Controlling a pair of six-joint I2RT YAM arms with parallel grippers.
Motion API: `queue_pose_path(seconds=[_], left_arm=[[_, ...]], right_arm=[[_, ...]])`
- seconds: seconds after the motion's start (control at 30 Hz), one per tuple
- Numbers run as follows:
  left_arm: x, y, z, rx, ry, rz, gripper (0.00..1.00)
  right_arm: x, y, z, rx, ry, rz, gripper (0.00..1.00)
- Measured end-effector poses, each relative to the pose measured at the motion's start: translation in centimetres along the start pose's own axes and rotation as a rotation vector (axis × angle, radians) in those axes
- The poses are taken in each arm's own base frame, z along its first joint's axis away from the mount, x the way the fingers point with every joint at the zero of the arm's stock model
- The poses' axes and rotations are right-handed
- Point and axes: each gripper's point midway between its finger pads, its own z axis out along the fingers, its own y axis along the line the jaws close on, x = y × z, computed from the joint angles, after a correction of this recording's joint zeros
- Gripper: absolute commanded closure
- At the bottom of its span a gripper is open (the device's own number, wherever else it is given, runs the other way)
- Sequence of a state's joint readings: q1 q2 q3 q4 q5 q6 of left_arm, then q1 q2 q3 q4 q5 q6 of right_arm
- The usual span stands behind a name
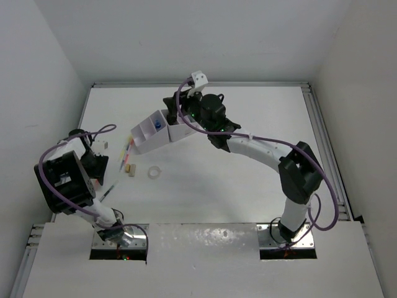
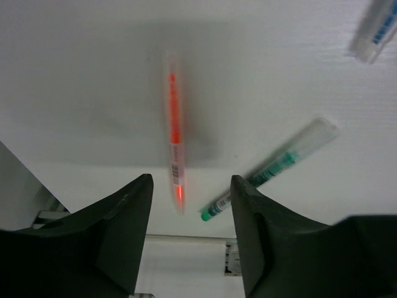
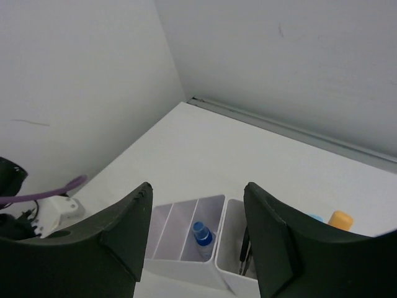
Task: Sort the stationery into containers
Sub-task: Pick up the pen from the center of the board, then place the pen in the storage box.
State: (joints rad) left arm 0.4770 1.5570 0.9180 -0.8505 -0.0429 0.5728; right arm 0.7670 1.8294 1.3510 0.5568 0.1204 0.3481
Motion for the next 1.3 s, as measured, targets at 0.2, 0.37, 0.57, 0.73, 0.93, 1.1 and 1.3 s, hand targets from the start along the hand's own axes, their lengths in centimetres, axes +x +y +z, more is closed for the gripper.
queue_pose_path(seconds=[0.2, 0.37, 0.57, 0.73, 0.93, 1.1, 1.3], left_arm=[[-0.8, 0.7, 1.9, -0.016, 0.01, -0.001, 0.69], [-0.9, 1.0, 3.0, -0.019, 0.02, -0.004, 0.75], [-0.5, 1.5, 3.2, -0.012, 0.033, -0.034, 1.0], [-0.5, 2.2, 3.1, 0.022, 0.024, -0.085, 1.0], [-5.8, 2.8, -0.4, 0.119, -0.192, -0.197, 1.0], [-16.4, 1.8, -11.8, 0.216, -0.709, -0.232, 1.0], [-25.5, -7.9, -19.2, 0.398, -1.001, -0.071, 1.0]], right_arm=[[0.4, 0.1, -2.0, -0.003, 0.013, -0.001, 0.4], [1.7, -0.4, -3.9, 0.013, 0.047, -0.009, 0.4], [0.9, -0.7, -5.9, 0.032, 0.031, -0.017, 0.39], [-0.8, -1.0, -7.7, 0.06, -0.013, -0.018, 0.39], [-2.2, -2.1, -10.0, 0.113, -0.054, -0.014, 0.37], [-1.3, -3.5, -12.3, 0.17, -0.049, -0.007, 0.36], [0.5, -5.2, -14.1, 0.237, -0.015, -0.007, 0.36]])
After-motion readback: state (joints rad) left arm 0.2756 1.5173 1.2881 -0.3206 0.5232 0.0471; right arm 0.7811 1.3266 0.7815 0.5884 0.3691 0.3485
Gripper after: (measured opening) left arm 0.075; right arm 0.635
